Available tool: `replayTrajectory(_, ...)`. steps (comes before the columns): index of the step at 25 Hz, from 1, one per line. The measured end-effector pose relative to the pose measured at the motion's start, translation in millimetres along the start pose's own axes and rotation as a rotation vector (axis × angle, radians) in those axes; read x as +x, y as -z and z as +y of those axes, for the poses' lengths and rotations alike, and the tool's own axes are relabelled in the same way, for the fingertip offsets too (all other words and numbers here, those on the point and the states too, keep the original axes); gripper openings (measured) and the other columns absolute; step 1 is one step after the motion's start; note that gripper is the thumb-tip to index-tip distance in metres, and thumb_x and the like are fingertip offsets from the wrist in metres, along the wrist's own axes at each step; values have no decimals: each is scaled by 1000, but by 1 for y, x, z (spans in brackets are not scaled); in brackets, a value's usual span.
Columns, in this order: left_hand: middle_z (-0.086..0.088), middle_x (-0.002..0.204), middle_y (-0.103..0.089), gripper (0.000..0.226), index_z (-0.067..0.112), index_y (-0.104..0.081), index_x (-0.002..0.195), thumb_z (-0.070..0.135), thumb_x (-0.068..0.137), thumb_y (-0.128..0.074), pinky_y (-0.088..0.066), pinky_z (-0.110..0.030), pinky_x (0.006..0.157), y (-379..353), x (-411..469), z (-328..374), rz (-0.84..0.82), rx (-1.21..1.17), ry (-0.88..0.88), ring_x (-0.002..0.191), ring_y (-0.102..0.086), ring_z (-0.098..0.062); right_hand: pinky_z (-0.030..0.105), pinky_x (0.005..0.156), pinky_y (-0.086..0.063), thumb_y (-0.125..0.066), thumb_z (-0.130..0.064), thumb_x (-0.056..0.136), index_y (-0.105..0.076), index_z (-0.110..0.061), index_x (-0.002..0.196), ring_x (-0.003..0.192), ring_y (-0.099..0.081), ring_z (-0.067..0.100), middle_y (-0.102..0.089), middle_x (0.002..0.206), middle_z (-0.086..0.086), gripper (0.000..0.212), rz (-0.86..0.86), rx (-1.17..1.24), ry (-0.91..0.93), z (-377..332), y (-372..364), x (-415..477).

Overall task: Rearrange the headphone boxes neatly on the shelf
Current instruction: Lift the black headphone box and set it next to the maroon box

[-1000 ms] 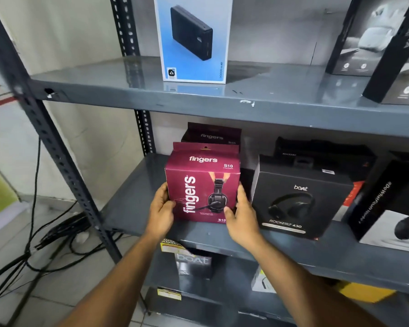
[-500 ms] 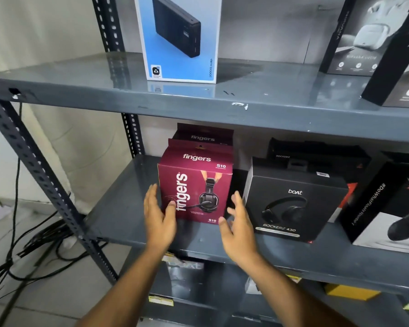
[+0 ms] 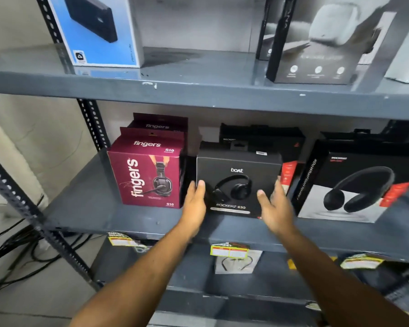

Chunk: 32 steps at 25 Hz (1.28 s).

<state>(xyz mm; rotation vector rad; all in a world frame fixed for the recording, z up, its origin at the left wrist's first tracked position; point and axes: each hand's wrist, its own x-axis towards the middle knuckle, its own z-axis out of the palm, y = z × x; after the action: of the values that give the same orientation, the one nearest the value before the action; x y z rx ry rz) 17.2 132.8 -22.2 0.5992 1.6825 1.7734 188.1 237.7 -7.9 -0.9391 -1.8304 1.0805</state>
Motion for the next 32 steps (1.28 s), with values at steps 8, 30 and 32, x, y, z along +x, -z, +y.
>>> replayTrajectory(8,12,130,-65,34,44,-66,115,19,101,-47,-38,-28,110,17,-78,-13,128,24,-252,130,-54,-10,41,110,-40,-48,-19,96,-44,-23,141,125,-53,21,-58,130,-9,45,-85,-33,123,9,34,-12)
replayTrajectory(30,-15,127,-67,24,10,-60,114,8,99,-41,-41,-57,109,137,-107,-7,436,-132,-157,120,-61,-35,50,108,-42,-51,-9,93,-37,-16,136,122,-57,23,-58,133,9,46,-408,244,51,-32,-96,-18)
replayTrajectory(32,-20,139,-58,28,8,-57,122,8,100,-40,-38,-57,112,141,-99,-9,387,-143,-146,130,-55,-34,50,110,-40,-51,-10,94,-35,-14,139,127,-53,25,-55,137,10,48,-396,232,23,-27,-103,-12)
